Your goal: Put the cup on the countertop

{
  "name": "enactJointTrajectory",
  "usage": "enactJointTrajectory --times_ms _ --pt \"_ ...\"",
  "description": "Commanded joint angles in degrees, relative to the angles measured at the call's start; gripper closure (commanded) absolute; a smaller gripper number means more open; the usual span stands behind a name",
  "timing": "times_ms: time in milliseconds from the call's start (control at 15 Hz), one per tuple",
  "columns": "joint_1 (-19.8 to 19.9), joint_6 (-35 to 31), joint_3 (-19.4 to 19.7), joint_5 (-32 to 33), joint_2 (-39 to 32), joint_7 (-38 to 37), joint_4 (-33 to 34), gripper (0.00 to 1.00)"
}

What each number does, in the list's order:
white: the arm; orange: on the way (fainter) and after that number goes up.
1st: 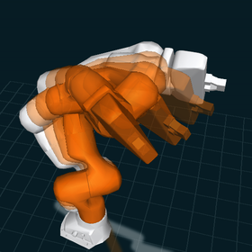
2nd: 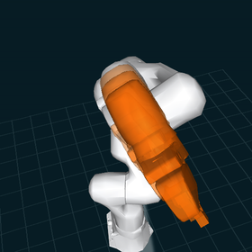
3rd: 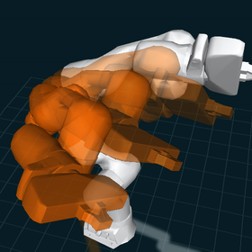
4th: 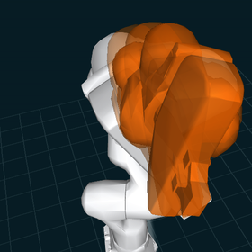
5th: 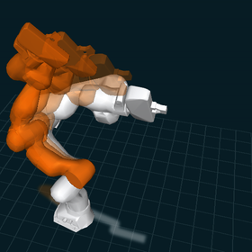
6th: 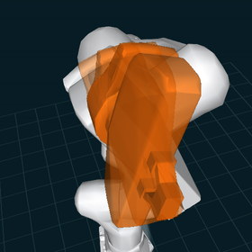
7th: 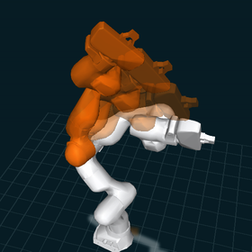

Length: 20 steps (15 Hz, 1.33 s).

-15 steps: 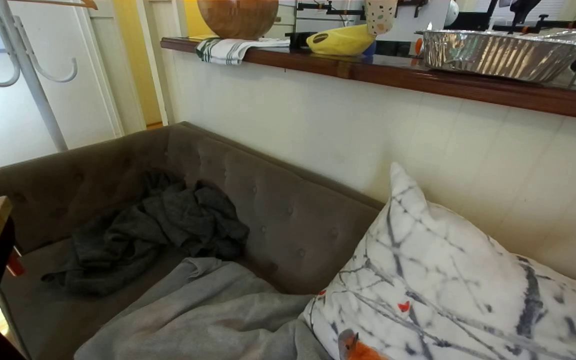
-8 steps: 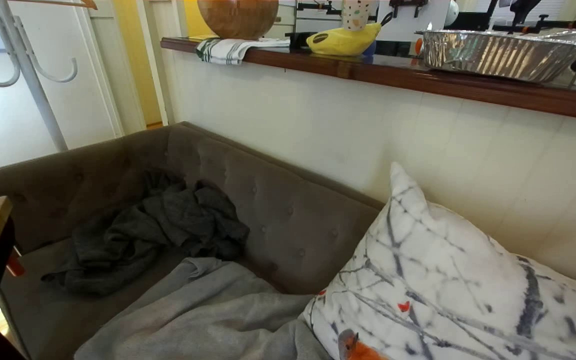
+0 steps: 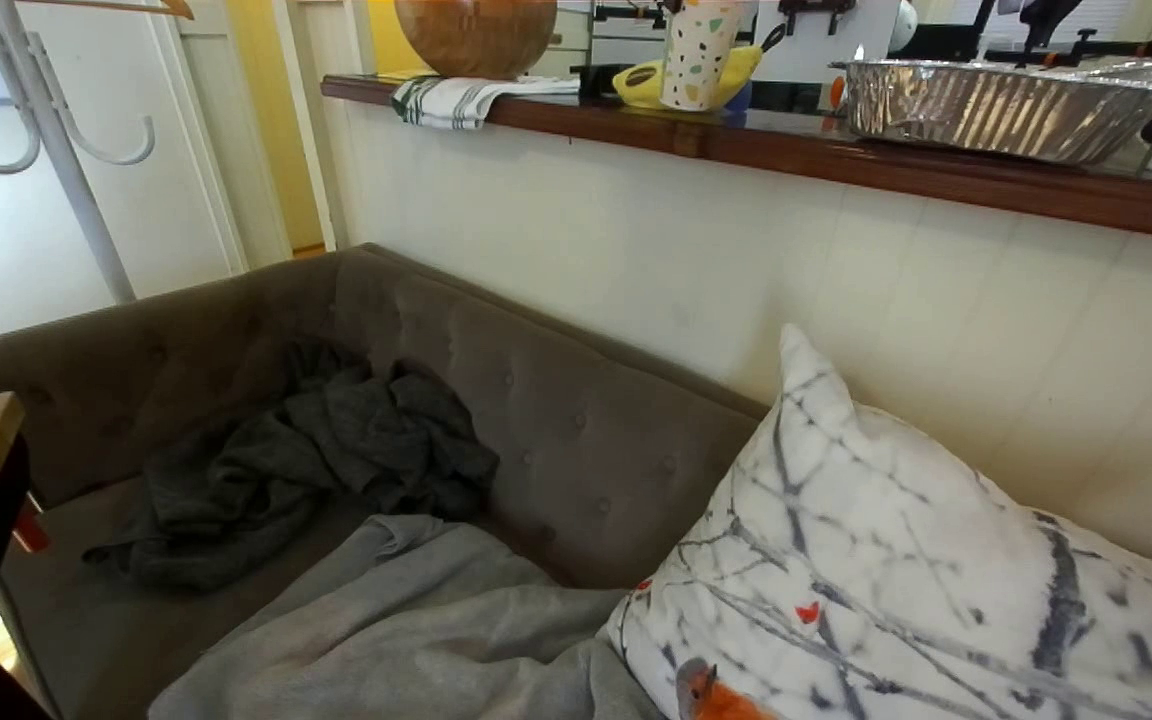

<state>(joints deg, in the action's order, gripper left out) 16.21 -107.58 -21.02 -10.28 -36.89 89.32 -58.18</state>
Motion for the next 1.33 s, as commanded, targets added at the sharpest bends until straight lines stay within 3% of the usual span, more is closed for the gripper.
enactJointTrajectory --times_ms 0,733,1267 --pt "-0.1 0.0 0.0 0.1 0.0 0.0 0.0 0.96" --pt "-2.2 7.8 2.2 7.4 -3.5 2.0 7.4 0.99" --pt "-5.2 6.0 3.9 14.0 -6.6 4.3 13.2 0.99"
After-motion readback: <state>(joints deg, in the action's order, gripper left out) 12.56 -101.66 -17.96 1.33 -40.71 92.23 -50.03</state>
